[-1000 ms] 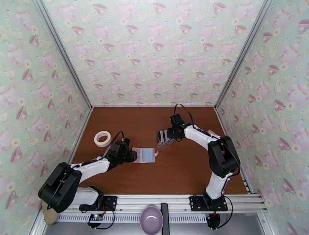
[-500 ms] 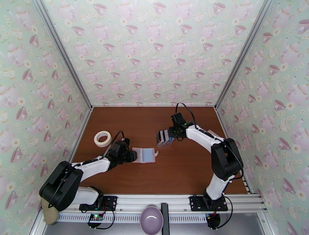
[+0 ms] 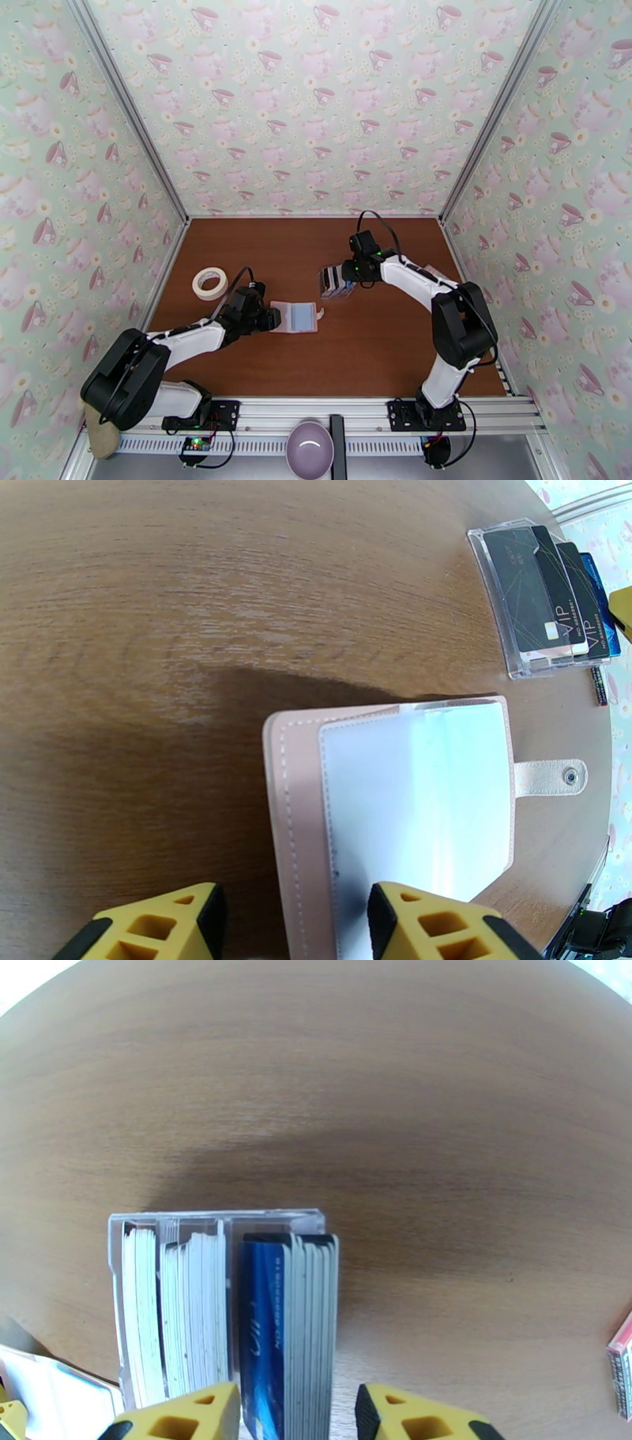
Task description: Put the credit cards into the card holder
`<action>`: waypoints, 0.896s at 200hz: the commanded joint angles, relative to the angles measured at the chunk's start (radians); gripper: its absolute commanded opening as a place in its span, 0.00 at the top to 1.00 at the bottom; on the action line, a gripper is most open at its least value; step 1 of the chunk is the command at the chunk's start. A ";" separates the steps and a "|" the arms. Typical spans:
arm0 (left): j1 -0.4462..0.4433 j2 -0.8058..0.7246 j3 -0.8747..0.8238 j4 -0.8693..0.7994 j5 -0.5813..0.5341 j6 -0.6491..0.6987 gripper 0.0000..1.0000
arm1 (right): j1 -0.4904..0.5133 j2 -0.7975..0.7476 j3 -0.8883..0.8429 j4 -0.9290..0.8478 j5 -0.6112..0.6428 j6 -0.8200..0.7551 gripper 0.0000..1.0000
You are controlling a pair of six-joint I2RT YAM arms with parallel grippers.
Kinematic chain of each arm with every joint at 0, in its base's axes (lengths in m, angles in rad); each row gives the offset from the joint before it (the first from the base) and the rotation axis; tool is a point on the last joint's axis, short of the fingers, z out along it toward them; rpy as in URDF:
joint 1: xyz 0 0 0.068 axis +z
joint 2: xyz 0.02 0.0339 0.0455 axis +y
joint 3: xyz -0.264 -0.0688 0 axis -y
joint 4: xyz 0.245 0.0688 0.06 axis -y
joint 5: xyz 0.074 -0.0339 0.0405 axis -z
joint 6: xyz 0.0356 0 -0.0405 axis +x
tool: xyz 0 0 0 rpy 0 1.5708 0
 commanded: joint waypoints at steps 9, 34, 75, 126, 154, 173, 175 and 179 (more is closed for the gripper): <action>0.007 0.023 0.021 0.015 0.015 -0.006 0.47 | -0.003 0.023 -0.025 0.004 -0.005 -0.007 0.55; 0.007 0.027 0.021 0.016 0.019 -0.006 0.46 | -0.003 0.023 -0.040 0.005 0.007 -0.009 0.55; 0.008 0.033 0.022 0.019 0.023 -0.009 0.46 | -0.004 0.029 -0.037 -0.006 0.027 -0.012 0.55; 0.007 0.033 0.022 0.020 0.023 -0.009 0.46 | -0.005 0.009 -0.021 -0.023 0.058 -0.016 0.56; 0.008 0.040 0.023 0.022 0.028 -0.010 0.46 | -0.005 0.005 -0.017 -0.026 0.074 -0.018 0.56; 0.008 0.039 0.022 0.022 0.026 -0.010 0.46 | -0.005 0.002 -0.015 -0.029 0.081 -0.016 0.56; 0.009 0.039 0.022 0.022 0.026 -0.010 0.46 | -0.005 0.002 -0.016 -0.030 0.082 -0.016 0.56; 0.009 0.039 0.022 0.022 0.026 -0.010 0.46 | -0.005 0.003 -0.016 -0.030 0.084 -0.017 0.56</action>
